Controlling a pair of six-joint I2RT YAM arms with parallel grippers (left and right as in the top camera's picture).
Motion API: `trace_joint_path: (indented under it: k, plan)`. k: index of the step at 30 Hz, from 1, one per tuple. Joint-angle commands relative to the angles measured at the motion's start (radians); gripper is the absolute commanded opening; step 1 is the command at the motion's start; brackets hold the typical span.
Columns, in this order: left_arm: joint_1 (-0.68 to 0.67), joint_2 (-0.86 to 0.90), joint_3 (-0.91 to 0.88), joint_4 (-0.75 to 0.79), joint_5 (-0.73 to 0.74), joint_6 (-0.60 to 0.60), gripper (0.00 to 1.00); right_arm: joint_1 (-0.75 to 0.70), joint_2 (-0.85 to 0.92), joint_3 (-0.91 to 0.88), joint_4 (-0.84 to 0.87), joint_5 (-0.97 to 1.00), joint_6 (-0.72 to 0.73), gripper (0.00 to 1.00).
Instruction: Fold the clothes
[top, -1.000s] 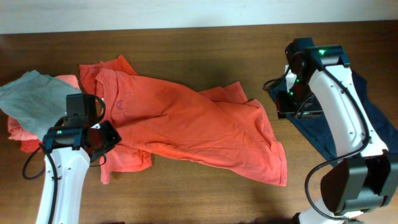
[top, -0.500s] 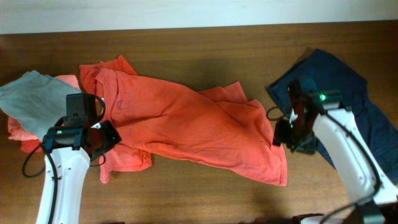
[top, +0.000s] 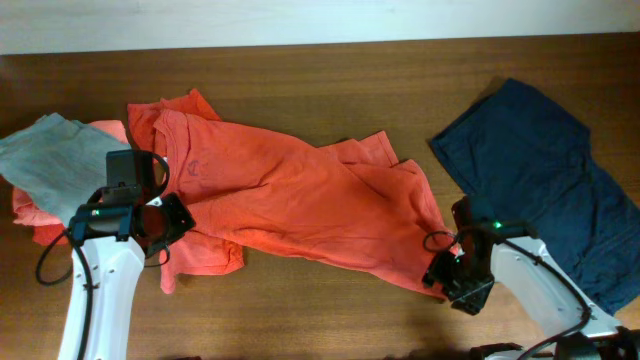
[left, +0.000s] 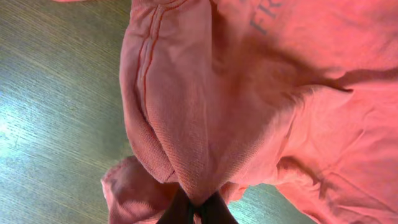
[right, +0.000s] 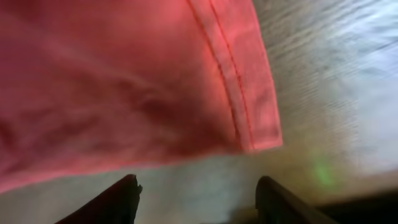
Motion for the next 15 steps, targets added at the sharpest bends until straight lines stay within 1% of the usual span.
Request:
trace_joint_path:
  k: [1,8,12,14,15]
  plan:
    - [0.004,0.002,0.0,0.0,-0.014,0.018,0.0,0.0,-0.011,-0.04,0.059,-0.022,0.056,0.65]
    - [0.004,0.002,0.0,0.0,-0.014,0.018,0.0,0.0,-0.01,-0.046,0.077,0.032,0.057,0.65]
    - [0.004,0.002,0.0,0.0,-0.014,0.018,0.0,0.0,-0.008,-0.052,0.095,0.09,0.094,0.64]
    - [0.004,0.002,0.0,0.0,-0.014,0.018,0.0,0.0,-0.008,-0.052,0.095,0.1,0.097,0.63]
    - [0.004,0.002,0.0,0.0,-0.014,0.018,0.0,0.0,-0.008,-0.052,0.098,0.103,0.097,0.61]
